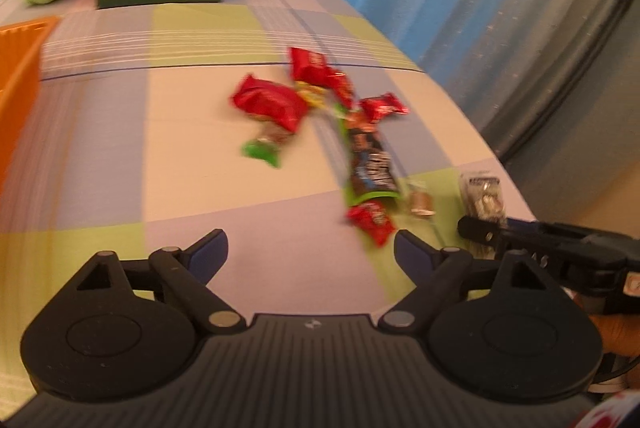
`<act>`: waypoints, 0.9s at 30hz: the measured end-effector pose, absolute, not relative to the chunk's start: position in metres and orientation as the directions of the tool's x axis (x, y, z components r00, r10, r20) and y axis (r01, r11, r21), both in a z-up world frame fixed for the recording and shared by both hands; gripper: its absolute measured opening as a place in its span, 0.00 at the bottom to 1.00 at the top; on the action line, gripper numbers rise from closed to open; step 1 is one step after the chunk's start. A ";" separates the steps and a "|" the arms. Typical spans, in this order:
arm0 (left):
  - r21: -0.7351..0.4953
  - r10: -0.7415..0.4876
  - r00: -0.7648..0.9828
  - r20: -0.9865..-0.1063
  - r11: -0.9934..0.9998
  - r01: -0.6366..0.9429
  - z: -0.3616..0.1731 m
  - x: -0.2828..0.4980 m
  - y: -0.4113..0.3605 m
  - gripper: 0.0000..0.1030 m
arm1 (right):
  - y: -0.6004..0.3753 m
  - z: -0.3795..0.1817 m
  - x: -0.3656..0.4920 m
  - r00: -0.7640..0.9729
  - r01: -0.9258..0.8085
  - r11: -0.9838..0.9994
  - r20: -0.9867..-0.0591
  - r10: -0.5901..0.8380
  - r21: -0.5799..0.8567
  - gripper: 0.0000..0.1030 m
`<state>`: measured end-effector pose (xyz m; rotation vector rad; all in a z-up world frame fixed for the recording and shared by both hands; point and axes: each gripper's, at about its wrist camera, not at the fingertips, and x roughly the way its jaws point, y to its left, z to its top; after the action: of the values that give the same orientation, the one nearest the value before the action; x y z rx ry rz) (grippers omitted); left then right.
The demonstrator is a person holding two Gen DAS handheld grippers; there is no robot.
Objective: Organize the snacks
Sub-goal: 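Grasp the red candy with the left tool while the right tool grasps the clear pastry pack, then carry the red candy and pastry pack over the orange tray with both tools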
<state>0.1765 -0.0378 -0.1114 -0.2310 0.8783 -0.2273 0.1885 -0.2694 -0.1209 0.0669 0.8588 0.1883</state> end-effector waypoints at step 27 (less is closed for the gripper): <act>-0.191 -0.265 0.592 -0.761 0.964 0.186 -0.128 0.201 -0.078 0.17 | -0.276 -0.127 0.177 0.653 -0.133 0.985 -0.738 0.169 0.107 0.37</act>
<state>0.2015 -0.0781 -0.1277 -0.0951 0.8998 -0.2625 0.1772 -0.2764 -0.1274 0.0448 0.8415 0.1711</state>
